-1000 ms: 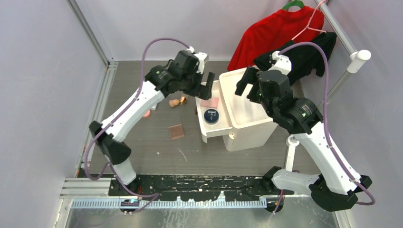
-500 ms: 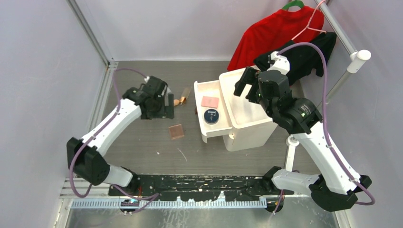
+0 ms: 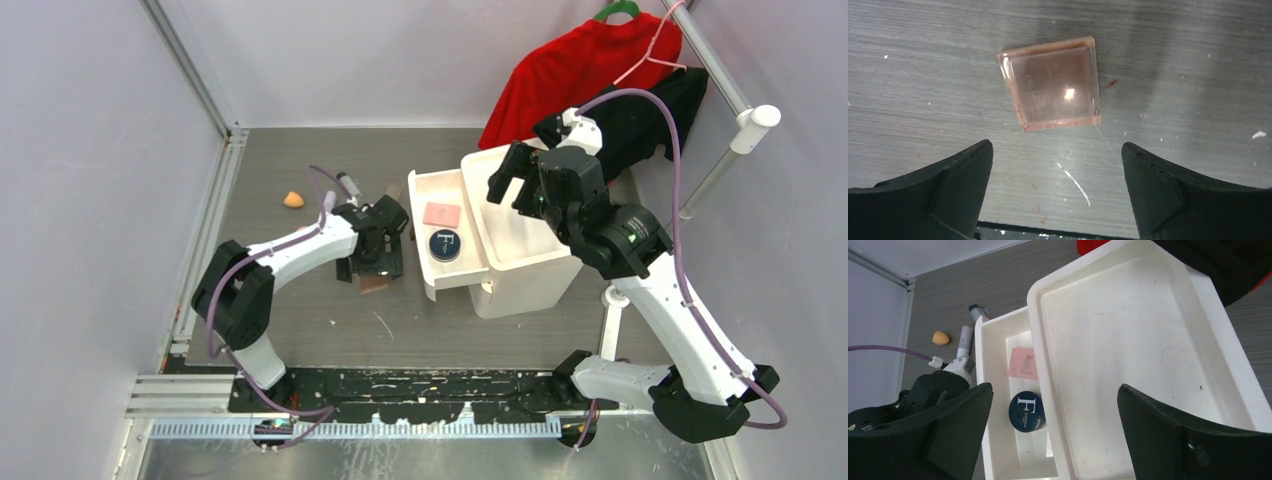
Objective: Organize the makeup
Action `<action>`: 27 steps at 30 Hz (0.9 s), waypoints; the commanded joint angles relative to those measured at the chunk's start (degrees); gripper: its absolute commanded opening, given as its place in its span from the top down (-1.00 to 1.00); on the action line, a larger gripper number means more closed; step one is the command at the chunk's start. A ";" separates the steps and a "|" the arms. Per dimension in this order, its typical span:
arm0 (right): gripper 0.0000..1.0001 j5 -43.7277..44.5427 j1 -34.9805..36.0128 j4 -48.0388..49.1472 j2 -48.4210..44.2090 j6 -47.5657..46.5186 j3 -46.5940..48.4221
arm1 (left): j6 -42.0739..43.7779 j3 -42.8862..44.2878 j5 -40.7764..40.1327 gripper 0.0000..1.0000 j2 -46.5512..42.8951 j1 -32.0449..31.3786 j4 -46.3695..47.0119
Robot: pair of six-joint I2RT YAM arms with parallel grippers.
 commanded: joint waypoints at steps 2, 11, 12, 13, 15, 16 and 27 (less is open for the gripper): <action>-1.00 -1.00 0.06 2.43 0.18 0.64 0.39 | -3.59 0.51 -3.09 -0.99 1.95 0.32 5.78; -1.00 -1.96 0.05 2.42 0.00 1.07 0.36 | -3.00 -7.70 0.83 -0.99 3.33 3.22 15.77; -1.00 -2.18 0.09 2.41 -0.12 1.19 0.25 | -3.30 -8.17 0.84 -0.99 3.41 3.32 15.99; -1.00 -2.28 0.04 2.37 -0.17 1.17 0.20 | -3.64 -8.90 0.77 -0.99 3.54 3.38 16.52; -1.00 -2.22 0.08 2.39 -0.38 1.33 0.07 | -4.55 -10.20 0.17 -0.96 3.77 3.45 17.47; -1.00 -2.15 0.07 2.34 -0.44 1.31 0.08 | -4.84 -10.78 0.31 -0.92 3.96 3.55 18.12; -1.00 -2.37 0.05 2.49 -0.75 1.47 -0.12 | -3.34 -8.71 -2.29 0.04 -0.05 3.60 14.80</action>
